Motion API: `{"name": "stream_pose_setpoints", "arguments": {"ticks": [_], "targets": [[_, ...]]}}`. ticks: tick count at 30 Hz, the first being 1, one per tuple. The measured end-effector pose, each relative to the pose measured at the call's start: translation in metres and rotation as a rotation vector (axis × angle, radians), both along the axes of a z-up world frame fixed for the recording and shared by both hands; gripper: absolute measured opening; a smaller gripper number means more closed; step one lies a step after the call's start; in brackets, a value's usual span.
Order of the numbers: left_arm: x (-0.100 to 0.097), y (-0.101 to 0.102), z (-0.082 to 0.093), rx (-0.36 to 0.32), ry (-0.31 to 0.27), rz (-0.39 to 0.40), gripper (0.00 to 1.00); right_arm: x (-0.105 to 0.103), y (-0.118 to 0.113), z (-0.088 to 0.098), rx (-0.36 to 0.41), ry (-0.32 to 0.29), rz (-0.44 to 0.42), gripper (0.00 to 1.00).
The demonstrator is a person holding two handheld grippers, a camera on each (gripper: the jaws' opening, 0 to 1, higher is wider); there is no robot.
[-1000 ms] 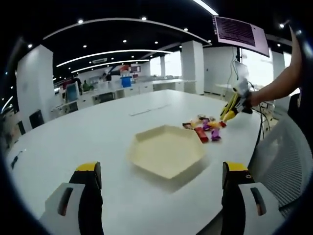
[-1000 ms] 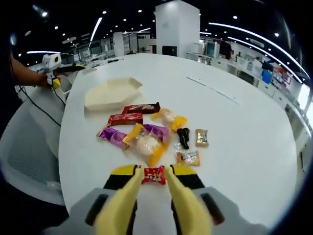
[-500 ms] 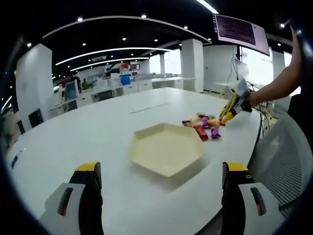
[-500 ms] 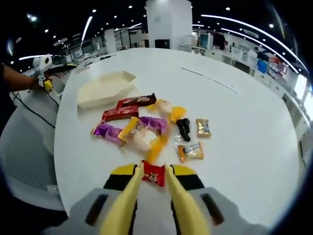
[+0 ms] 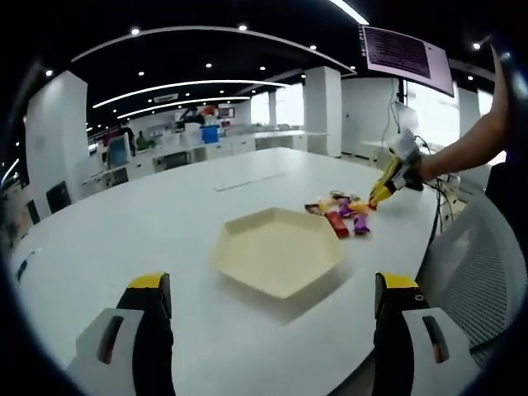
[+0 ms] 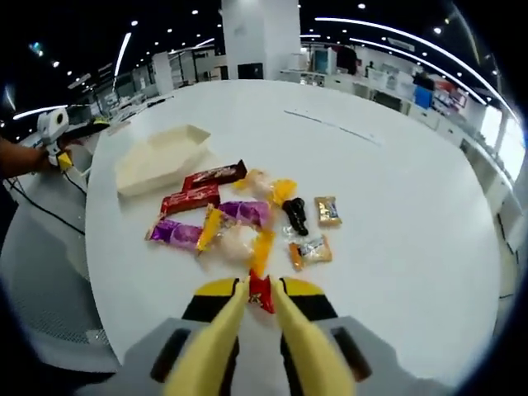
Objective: Place the target food into the container with the food tongs after gripping and lifting it, then release it inside without dropping or visibly crushing the food.
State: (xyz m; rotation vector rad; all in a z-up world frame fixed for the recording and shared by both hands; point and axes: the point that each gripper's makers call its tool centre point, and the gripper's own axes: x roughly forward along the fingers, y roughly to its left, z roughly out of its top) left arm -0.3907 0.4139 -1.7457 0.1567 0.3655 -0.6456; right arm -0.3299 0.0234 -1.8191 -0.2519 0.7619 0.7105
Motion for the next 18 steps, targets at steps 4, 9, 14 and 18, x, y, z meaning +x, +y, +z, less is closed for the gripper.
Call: {"name": "stream_pose_setpoints", "arguments": {"ticks": [4,9,14,18], "targets": [[0.0,0.001,-0.001,-0.003,0.009,0.009,1.0,0.002,-0.001,0.012,0.021,-0.007,-0.012,0.19],[-0.001,0.002,-0.004,0.016,0.019,0.007,1.0,0.006,0.001,0.03,0.018,-0.008,-0.018,0.19],[0.0,0.004,0.0,0.012,-0.001,0.02,1.0,0.019,0.0,0.049,0.038,-0.032,-0.055,0.19],[-0.005,0.001,-0.01,0.073,0.015,-0.026,1.0,0.022,0.003,0.057,0.045,-0.053,-0.075,0.19]]}}
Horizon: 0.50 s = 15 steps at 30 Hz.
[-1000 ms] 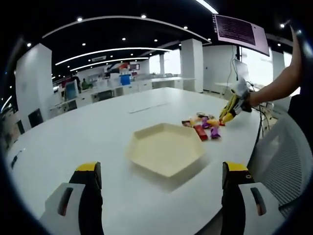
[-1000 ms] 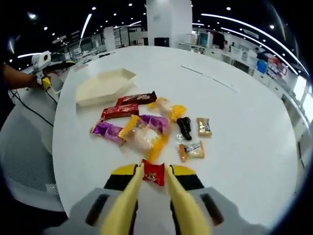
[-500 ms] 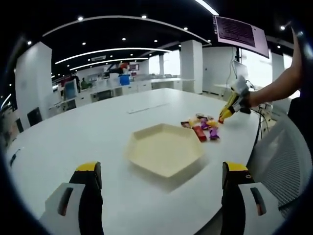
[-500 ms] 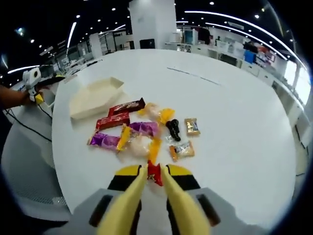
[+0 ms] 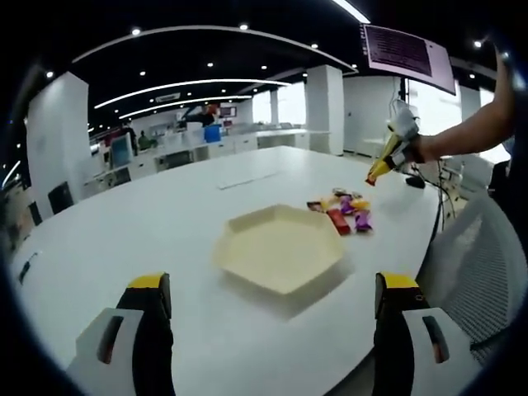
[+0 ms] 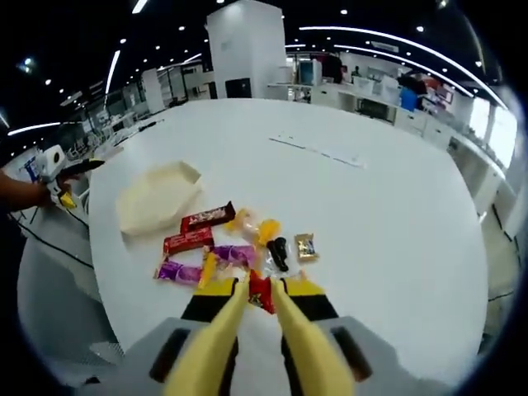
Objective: Place the target food into the container with the food tongs after gripping and lifting it, then release it inside without dropping or visibly crushing the food.
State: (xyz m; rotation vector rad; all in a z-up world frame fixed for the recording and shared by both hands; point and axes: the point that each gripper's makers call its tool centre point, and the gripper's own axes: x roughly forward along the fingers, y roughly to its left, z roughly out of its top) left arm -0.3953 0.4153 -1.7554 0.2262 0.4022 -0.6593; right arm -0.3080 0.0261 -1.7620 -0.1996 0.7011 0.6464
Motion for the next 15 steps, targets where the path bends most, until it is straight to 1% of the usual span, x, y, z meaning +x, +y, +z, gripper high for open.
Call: {"name": "stream_pose_setpoints", "arguments": {"ticks": [2,4,6,7,9,14,15], "targets": [[0.0,-0.006,0.002,-0.022,-0.001,-0.022,1.0,0.002,0.003,0.003,0.005,-0.002,-0.006,0.19],[-0.001,-0.006,0.001,-0.015,0.001,-0.027,1.0,0.001,0.006,0.006,0.017,-0.003,-0.017,0.19],[-0.003,-0.007,-0.003,-0.005,0.018,-0.036,1.0,0.001,0.012,0.008,0.028,-0.005,-0.019,0.19],[-0.003,-0.008,-0.003,-0.008,0.021,-0.042,1.0,0.002,0.018,0.01,0.034,-0.008,-0.009,0.19],[-0.003,-0.009,-0.002,-0.016,0.018,-0.048,1.0,0.003,0.025,0.012,0.003,-0.026,0.025,0.19],[-0.004,-0.009,-0.003,-0.031,0.035,-0.046,1.0,0.009,0.055,0.024,0.049,-0.039,0.04,0.19],[-0.004,-0.01,0.0,-0.052,0.033,-0.049,1.0,0.01,0.067,0.026,0.055,-0.042,0.058,0.19]]}}
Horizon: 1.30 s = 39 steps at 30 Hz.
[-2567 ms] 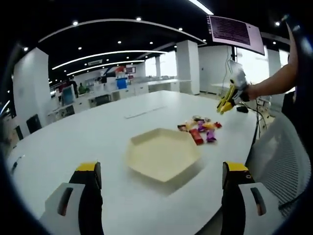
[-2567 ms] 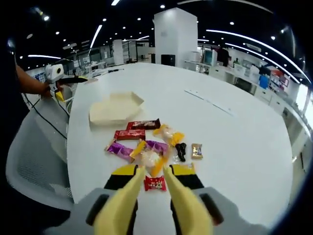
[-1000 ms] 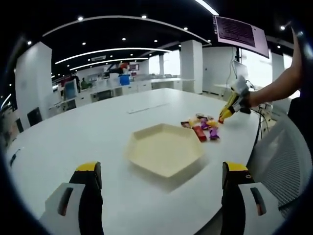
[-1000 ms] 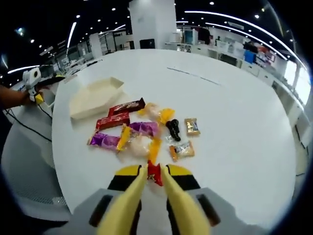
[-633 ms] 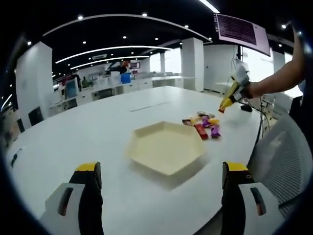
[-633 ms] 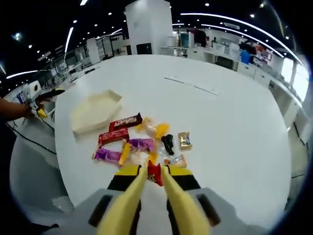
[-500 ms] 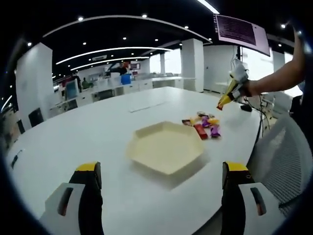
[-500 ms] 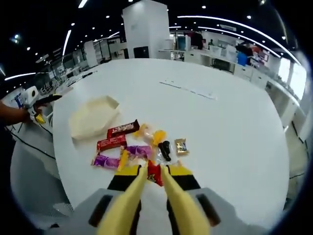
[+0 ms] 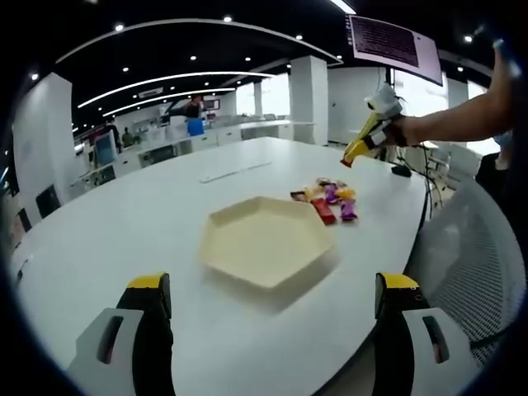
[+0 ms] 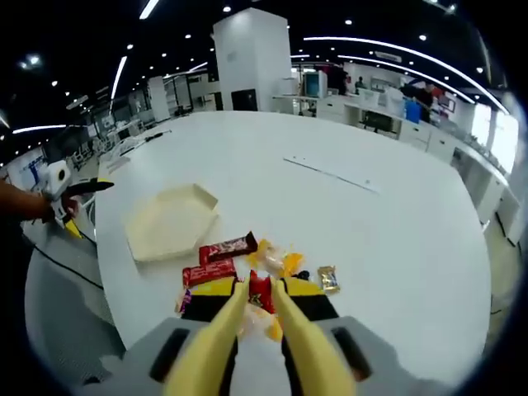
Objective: Place the target food into the container with the food tongs after gripping and lifting it, then release it inside without dropping or visibly crushing the food.
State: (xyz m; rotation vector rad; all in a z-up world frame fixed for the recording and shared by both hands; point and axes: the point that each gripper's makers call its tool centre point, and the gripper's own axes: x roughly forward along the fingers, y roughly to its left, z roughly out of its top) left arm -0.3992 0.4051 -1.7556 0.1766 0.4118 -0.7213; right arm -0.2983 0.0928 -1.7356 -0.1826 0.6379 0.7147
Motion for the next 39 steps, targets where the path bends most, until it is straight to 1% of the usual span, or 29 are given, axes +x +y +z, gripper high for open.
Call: {"name": "stream_pose_setpoints", "arguments": {"ticks": [2,3,6,7,12,16,19,23,30,35,39], "targets": [[-0.001,-0.001,0.003,-0.016,-0.005,-0.002,1.0,0.003,0.015,0.002,-0.011,-0.009,0.032,0.19],[0.0,0.0,0.003,-0.01,-0.011,0.002,1.0,0.005,0.028,0.005,-0.006,-0.013,0.048,0.19],[0.0,0.002,0.0,0.002,0.002,0.013,1.0,0.011,0.056,0.013,0.016,-0.02,0.083,0.19],[0.001,0.002,0.0,0.005,0.001,0.014,1.0,0.013,0.068,0.015,0.007,-0.026,0.11,0.19],[-0.001,0.0,0.0,0.004,-0.001,-0.001,1.0,0.02,0.113,0.018,0.001,-0.037,0.183,0.19],[0.0,0.001,0.0,0.008,-0.004,0.01,1.0,0.017,0.146,0.019,0.002,-0.035,0.245,0.19],[0.001,0.001,0.0,0.003,-0.002,0.014,1.0,0.013,0.165,0.018,-0.002,-0.029,0.281,0.19],[0.001,0.002,0.001,0.002,-0.005,0.016,1.0,0.013,0.184,0.016,0.008,-0.026,0.307,0.19],[0.002,0.003,0.001,0.002,-0.003,0.025,1.0,0.008,0.211,0.019,0.026,-0.03,0.344,0.2],[0.001,0.003,0.0,0.004,-0.001,0.021,1.0,0.009,0.221,0.022,0.027,-0.067,0.359,0.22],[0.001,0.002,0.0,-0.007,0.007,0.024,0.99,0.007,0.224,0.019,0.061,-0.041,0.362,0.23]]}}
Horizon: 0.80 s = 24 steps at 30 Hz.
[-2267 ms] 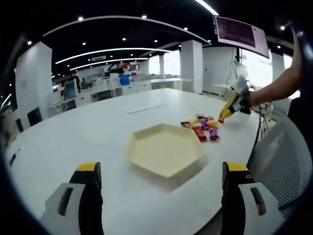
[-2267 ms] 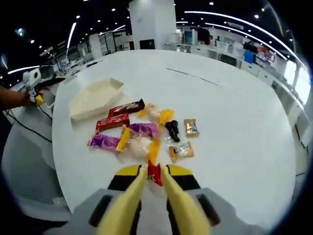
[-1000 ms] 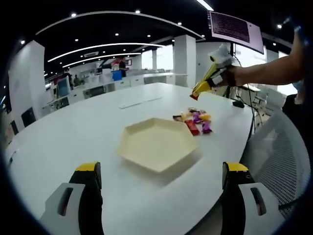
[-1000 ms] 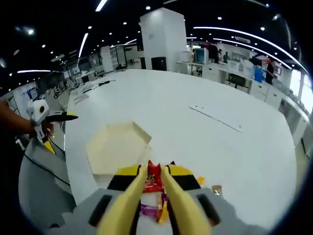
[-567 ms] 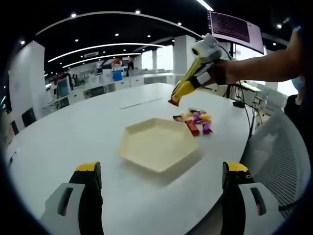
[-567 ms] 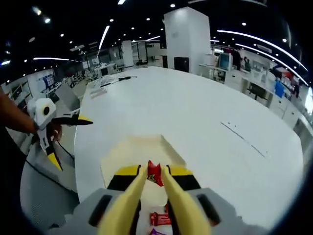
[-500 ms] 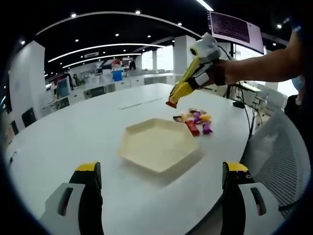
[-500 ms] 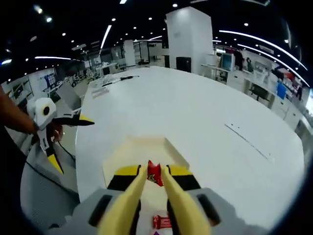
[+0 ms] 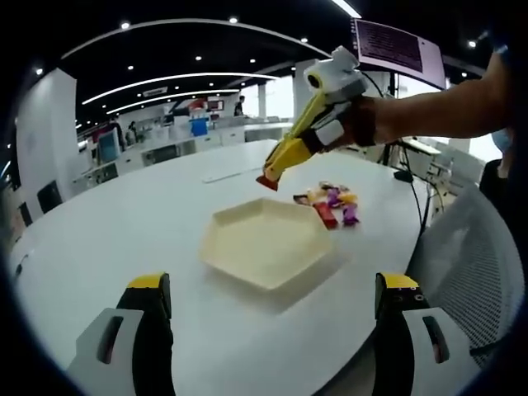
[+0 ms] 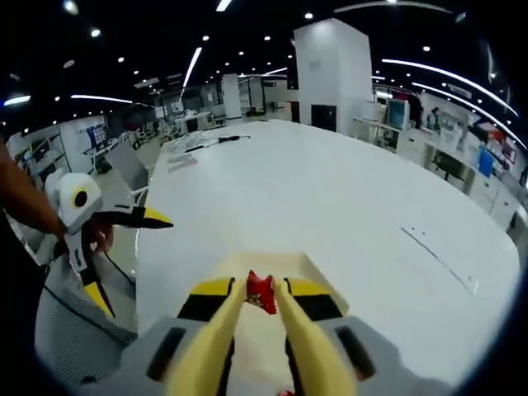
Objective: Place the target food into the container with the food tongs after gripping and lifting it, then release it inside without dropping or visibly crushing the food.
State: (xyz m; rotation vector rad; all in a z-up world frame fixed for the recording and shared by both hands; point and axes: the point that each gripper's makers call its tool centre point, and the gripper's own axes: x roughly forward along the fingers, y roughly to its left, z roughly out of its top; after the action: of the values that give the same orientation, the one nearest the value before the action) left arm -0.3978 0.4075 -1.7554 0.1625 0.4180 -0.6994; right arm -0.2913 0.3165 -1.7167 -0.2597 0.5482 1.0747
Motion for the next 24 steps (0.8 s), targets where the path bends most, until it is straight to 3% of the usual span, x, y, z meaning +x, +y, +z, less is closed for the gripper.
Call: {"name": "stream_pose_setpoints", "arguments": {"ticks": [10,24], "targets": [[0.002,0.002,0.001,-0.005,0.0,0.011,0.99,0.001,-0.002,-0.005,-0.014,-0.013,0.01,0.23],[0.003,0.004,0.001,0.001,-0.004,0.02,0.99,-0.005,-0.01,0.006,-0.005,-0.063,0.062,0.24]]}}
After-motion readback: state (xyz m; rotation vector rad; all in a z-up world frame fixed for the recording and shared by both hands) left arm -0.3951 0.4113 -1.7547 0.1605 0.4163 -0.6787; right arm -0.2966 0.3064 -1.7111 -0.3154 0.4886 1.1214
